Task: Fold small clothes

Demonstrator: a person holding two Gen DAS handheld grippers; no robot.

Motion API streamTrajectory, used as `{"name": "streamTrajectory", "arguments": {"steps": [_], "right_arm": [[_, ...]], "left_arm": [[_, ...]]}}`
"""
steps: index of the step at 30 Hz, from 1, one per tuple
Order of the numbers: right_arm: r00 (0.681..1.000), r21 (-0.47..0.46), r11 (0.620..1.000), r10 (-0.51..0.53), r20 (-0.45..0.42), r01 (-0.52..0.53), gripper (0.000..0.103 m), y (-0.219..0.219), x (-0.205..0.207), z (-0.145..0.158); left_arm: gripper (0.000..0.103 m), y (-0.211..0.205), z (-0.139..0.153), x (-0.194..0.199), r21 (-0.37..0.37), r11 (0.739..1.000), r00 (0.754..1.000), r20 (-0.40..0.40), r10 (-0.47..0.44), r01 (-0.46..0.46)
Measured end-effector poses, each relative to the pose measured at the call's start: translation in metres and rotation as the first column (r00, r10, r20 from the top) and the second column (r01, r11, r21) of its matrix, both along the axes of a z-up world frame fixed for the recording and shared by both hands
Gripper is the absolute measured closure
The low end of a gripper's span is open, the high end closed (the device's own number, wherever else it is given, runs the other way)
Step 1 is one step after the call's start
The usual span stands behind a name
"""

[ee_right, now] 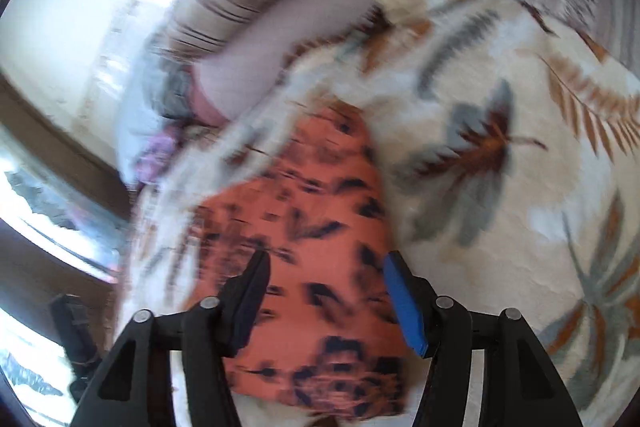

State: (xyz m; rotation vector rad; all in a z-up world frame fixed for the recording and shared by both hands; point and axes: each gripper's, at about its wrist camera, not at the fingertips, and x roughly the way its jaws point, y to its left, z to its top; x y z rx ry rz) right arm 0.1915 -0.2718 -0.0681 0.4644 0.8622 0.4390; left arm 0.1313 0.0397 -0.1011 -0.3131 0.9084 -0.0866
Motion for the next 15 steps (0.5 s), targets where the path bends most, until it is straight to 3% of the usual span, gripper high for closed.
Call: {"name": "streamTrajectory", "arguments": {"steps": [1, 3, 4, 7, 11, 15], "right_arm": [[0.999, 0.021, 0.999, 0.039, 0.034, -0.039, 0.022, 0.01, -0.003, 0.009], [0.991, 0.061, 0.99, 0.123, 0.05, -0.126, 0.019, 0.028, -0.004, 0.007], [0.986, 0.064, 0.984, 0.166, 0.025, -0.167, 0.017, 0.037, -0.001, -0.004], [0.967, -0.008, 0.984, 0.176, -0.185, -0.181, 0.017, 0.048, 0.01, -0.058], [0.986, -0.051, 0.99, 0.128, -0.103, -0.134, 0.018, 0.05, -0.001, -0.028], [0.995, -0.201, 0.975, 0.098, 0.015, -0.093, 0.011, 0.054, -0.03, -0.001]], "left_arm": [[0.029, -0.006, -0.01, 0.002, 0.03, 0.999, 0.999, -0.031, -0.021, 0.022], [0.029, -0.013, -0.041, 0.008, 0.082, 0.996, 0.989, -0.146, -0.032, 0.044], [0.028, -0.011, -0.049, 0.004, 0.053, 0.998, 0.986, -0.162, -0.028, 0.037], [0.027, -0.005, -0.037, -0.008, 0.015, 1.0, 0.992, -0.128, 0.015, -0.013], [0.025, -0.004, -0.013, -0.021, 0.1, 0.994, 0.997, -0.059, 0.043, -0.037], [0.024, -0.014, 0.006, -0.041, 0.199, 0.975, 0.995, 0.011, 0.096, -0.096]]}}
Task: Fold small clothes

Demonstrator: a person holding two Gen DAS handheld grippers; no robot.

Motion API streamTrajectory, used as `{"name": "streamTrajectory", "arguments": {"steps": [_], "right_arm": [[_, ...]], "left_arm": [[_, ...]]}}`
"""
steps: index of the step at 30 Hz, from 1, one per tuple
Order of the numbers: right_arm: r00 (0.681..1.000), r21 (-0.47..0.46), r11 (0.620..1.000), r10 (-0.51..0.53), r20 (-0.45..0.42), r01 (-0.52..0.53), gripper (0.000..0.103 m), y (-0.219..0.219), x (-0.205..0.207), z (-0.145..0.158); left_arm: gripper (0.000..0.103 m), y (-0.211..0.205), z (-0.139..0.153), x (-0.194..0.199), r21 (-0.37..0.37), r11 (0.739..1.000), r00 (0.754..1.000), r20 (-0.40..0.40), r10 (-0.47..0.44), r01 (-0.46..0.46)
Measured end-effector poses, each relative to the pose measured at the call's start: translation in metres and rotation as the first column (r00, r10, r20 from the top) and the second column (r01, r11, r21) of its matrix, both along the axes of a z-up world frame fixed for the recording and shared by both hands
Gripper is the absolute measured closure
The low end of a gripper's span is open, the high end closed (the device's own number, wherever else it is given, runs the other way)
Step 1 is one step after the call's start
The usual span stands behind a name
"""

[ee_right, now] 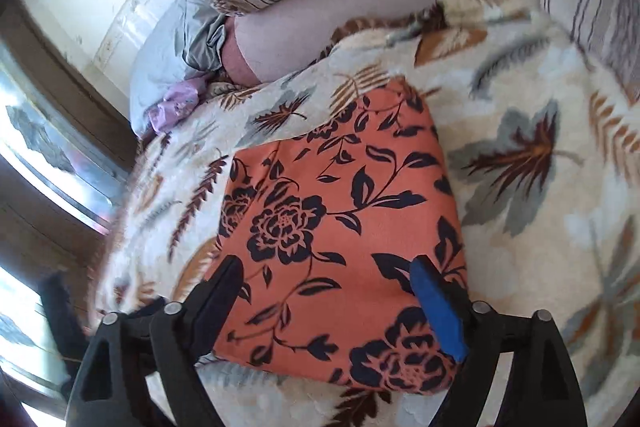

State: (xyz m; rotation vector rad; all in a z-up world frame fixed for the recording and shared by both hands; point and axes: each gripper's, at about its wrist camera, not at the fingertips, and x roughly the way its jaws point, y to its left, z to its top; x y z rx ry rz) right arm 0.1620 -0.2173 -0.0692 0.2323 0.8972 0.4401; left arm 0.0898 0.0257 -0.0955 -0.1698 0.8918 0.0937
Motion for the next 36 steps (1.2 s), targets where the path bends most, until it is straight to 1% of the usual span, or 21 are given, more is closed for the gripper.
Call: {"name": "streamTrajectory", "arguments": {"steps": [1, 2, 3, 4, 5, 6, 8, 9, 10, 11, 13, 16, 19, 21, 24, 26, 28, 32, 36], "right_arm": [[0.999, -0.07, 0.998, -0.008, 0.032, 0.01, 0.004, 0.005, -0.013, 0.001], [0.999, -0.126, 0.992, -0.007, 0.054, 0.014, 0.003, 0.005, -0.024, 0.0], [0.998, -0.17, 0.985, 0.001, 0.066, 0.011, 0.002, 0.007, -0.031, -0.004], [0.997, -0.219, 0.976, 0.014, 0.076, 0.003, 0.002, 0.01, -0.045, -0.009], [0.997, -0.235, 0.972, 0.018, 0.075, 0.001, 0.002, 0.01, -0.046, -0.014], [0.998, -0.232, 0.973, 0.015, 0.062, -0.001, 0.0, 0.011, -0.055, -0.018], [1.0, -0.185, 0.983, 0.012, -0.01, -0.014, 0.0, 0.009, -0.069, -0.028], [0.997, -0.191, 0.981, 0.019, -0.081, -0.035, 0.0, 0.01, -0.073, -0.035], [0.993, -0.21, 0.976, 0.029, -0.119, -0.053, 0.0, 0.015, -0.072, -0.04], [0.991, -0.226, 0.971, 0.046, -0.128, -0.074, 0.0, 0.018, -0.077, -0.041], [0.995, -0.254, 0.964, 0.065, -0.081, -0.083, 0.0, 0.02, -0.09, -0.03], [0.999, -0.266, 0.964, 0.04, 0.022, -0.032, 0.0, 0.015, -0.107, 0.001], [0.992, -0.288, 0.958, 0.041, 0.119, -0.005, 0.0, 0.014, -0.122, 0.036], [0.985, -0.313, 0.95, 0.047, 0.164, 0.007, 0.0, 0.017, -0.129, 0.053], [0.981, -0.335, 0.942, 0.059, 0.187, 0.007, 0.0, 0.02, -0.138, 0.063], [0.982, -0.344, 0.939, 0.061, 0.178, 0.004, 0.0, 0.022, -0.141, 0.061], [0.983, -0.347, 0.938, 0.056, 0.174, 0.008, 0.0, 0.02, -0.144, 0.058], [0.981, -0.331, 0.943, 0.045, 0.187, 0.02, 0.0, 0.016, -0.149, 0.062], [0.979, -0.317, 0.948, 0.036, 0.2, 0.03, 0.0, 0.011, -0.149, 0.068]], "left_arm": [[0.023, -0.003, 0.004, -0.006, 0.038, 0.999, 1.0, 0.027, 0.012, -0.013], [0.018, -0.006, 0.011, -0.014, 0.075, 0.997, 0.998, 0.056, 0.022, -0.026], [0.015, -0.007, 0.015, -0.018, 0.103, 0.994, 0.996, 0.08, 0.026, -0.034], [0.015, -0.009, 0.02, -0.023, 0.133, 0.99, 0.994, 0.102, 0.028, -0.042], [0.015, -0.012, 0.026, -0.028, 0.162, 0.985, 0.992, 0.12, 0.033, -0.053], [0.015, -0.013, 0.03, -0.031, 0.179, 0.982, 0.991, 0.131, 0.04, -0.063], [0.015, -0.014, 0.04, -0.039, 0.165, 0.984, 0.988, 0.147, 0.038, -0.062], [0.015, -0.015, 0.045, -0.042, 0.155, 0.986, 0.987, 0.155, 0.037, -0.061], [0.015, -0.015, 0.049, -0.048, 0.143, 0.988, 0.986, 0.164, 0.038, -0.062], [0.015, -0.016, 0.054, -0.054, 0.137, 0.988, 0.984, 0.176, 0.041, -0.065], [0.015, -0.019, 0.064, -0.066, 0.139, 0.988, 0.98, 0.194, 0.04, -0.067], [0.013, -0.023, 0.076, -0.079, 0.131, 0.989, 0.978, 0.203, 0.045, -0.072], [0.013, -0.023, 0.087, -0.087, 0.104, 0.991, 0.975, 0.212, 0.062, -0.086], [0.013, -0.024, 0.093, -0.091, 0.108, 0.988, 0.972, 0.217, 0.085, -0.111], [0.008, -0.024, 0.096, -0.095, 0.105, 0.986, 0.972, 0.211, 0.104, -0.128], [0.007, -0.025, 0.096, -0.097, 0.098, 0.986, 0.974, 0.197, 0.114, -0.135], [0.007, -0.028, 0.096, -0.099, 0.118, 0.982, 0.973, 0.195, 0.123, -0.148], [0.005, -0.036, 0.099, -0.103, 0.149, 0.981, 0.976, 0.195, 0.098, -0.128], [0.005, -0.041, 0.101, -0.104, 0.122, 0.987, 0.978, 0.192, 0.077, -0.102]]}}
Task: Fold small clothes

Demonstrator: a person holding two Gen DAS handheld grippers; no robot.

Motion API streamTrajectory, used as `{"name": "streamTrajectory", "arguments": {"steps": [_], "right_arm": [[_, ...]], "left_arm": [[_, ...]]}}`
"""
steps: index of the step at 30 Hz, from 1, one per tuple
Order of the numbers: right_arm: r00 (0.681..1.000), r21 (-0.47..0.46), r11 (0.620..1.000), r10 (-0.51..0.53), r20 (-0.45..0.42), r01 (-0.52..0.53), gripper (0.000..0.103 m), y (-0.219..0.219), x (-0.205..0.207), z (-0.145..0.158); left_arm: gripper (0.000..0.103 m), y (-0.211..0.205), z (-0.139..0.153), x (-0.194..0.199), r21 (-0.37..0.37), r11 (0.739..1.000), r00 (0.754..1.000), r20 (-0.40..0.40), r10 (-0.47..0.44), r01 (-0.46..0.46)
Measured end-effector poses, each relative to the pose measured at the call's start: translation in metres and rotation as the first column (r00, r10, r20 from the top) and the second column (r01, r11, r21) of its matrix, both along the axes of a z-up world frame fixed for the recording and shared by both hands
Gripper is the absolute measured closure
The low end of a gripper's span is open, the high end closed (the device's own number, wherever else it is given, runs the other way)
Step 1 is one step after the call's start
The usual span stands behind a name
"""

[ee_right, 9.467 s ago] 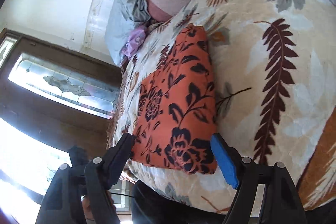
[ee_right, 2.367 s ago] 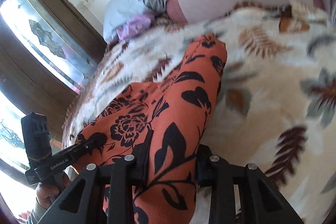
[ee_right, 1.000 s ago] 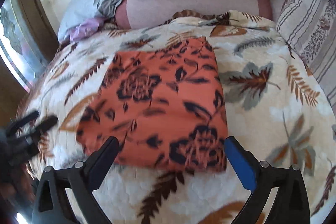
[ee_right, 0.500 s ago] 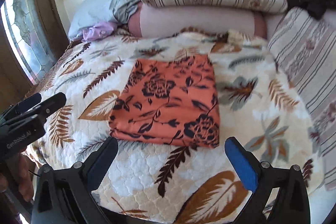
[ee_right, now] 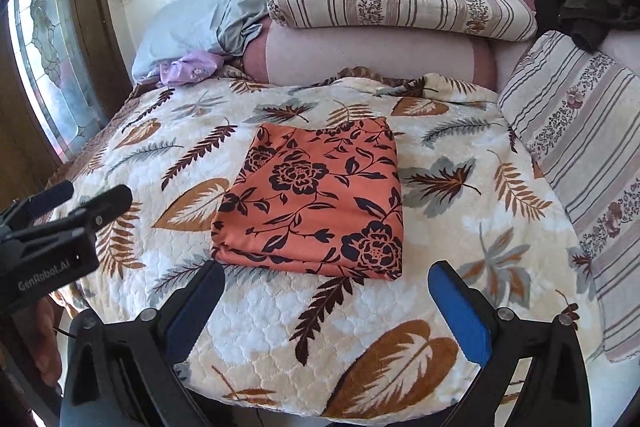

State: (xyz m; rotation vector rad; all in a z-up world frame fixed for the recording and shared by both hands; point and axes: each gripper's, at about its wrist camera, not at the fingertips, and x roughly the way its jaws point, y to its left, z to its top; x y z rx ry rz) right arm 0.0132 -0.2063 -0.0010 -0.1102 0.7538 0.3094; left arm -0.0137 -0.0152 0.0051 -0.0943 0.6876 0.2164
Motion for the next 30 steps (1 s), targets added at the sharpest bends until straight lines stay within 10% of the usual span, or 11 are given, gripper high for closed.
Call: {"name": "streamTrajectory", "arguments": {"steps": [30], "right_arm": [[1.0, -0.055, 0.998, -0.006, 0.013, 0.007, 0.0, 0.0, 0.042, -0.004]], "left_arm": [[0.005, -0.021, -0.005, 0.036, 0.075, 0.997, 0.999, -0.034, -0.007, 0.009]]}}
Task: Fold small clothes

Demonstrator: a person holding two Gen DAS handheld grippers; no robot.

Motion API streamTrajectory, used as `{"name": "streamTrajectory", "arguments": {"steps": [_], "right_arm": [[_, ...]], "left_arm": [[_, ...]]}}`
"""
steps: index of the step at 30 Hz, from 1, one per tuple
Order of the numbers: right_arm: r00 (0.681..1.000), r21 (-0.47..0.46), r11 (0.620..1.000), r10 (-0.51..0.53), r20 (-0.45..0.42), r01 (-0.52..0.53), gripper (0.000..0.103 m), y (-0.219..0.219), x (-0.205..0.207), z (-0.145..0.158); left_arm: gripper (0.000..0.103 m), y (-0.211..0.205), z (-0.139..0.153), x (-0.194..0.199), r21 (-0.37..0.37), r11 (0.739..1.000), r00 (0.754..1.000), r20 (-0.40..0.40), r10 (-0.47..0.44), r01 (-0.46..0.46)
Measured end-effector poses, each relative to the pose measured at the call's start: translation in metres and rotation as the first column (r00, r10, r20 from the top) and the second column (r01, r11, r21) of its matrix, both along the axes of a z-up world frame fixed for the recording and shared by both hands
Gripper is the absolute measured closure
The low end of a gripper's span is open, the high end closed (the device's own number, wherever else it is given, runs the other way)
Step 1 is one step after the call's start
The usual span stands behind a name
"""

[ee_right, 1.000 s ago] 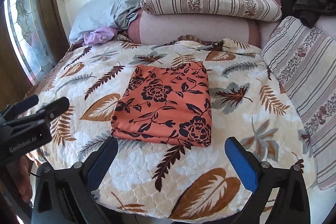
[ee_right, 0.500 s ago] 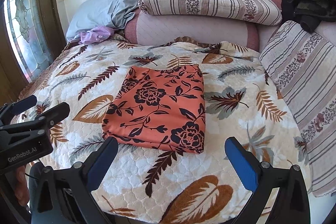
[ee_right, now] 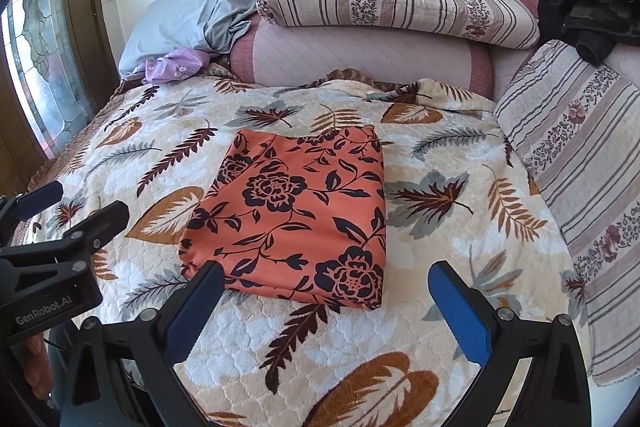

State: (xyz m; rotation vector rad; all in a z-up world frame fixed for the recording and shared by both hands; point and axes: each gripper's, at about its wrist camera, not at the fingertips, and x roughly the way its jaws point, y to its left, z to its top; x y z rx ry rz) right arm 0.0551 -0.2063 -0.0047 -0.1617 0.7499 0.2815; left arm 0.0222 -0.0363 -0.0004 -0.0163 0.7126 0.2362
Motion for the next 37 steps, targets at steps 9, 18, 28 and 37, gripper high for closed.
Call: {"name": "streamTrajectory", "arguments": {"steps": [9, 18, 28, 37], "right_arm": [[1.0, -0.007, 1.0, 0.011, 0.002, -0.011, 0.0, 0.005, 0.01, 0.003], [1.0, -0.018, 1.0, 0.012, 0.009, -0.012, 0.0, 0.008, 0.013, 0.004], [1.0, -0.034, 0.999, 0.018, 0.013, -0.017, 0.0, 0.011, 0.02, 0.005], [1.0, -0.038, 0.999, 0.009, 0.003, -0.009, 0.0, 0.011, 0.025, 0.001]], "left_arm": [[0.005, 0.002, 0.001, 0.009, 0.006, 1.0, 1.0, 0.007, -0.002, 0.001], [0.005, 0.0, 0.004, 0.013, 0.012, 1.0, 1.0, 0.017, -0.004, 0.004], [0.005, 0.002, 0.004, 0.02, 0.007, 1.0, 1.0, 0.02, -0.005, 0.004], [0.005, 0.003, 0.004, 0.025, 0.029, 1.0, 0.999, 0.051, 0.01, -0.012]]}}
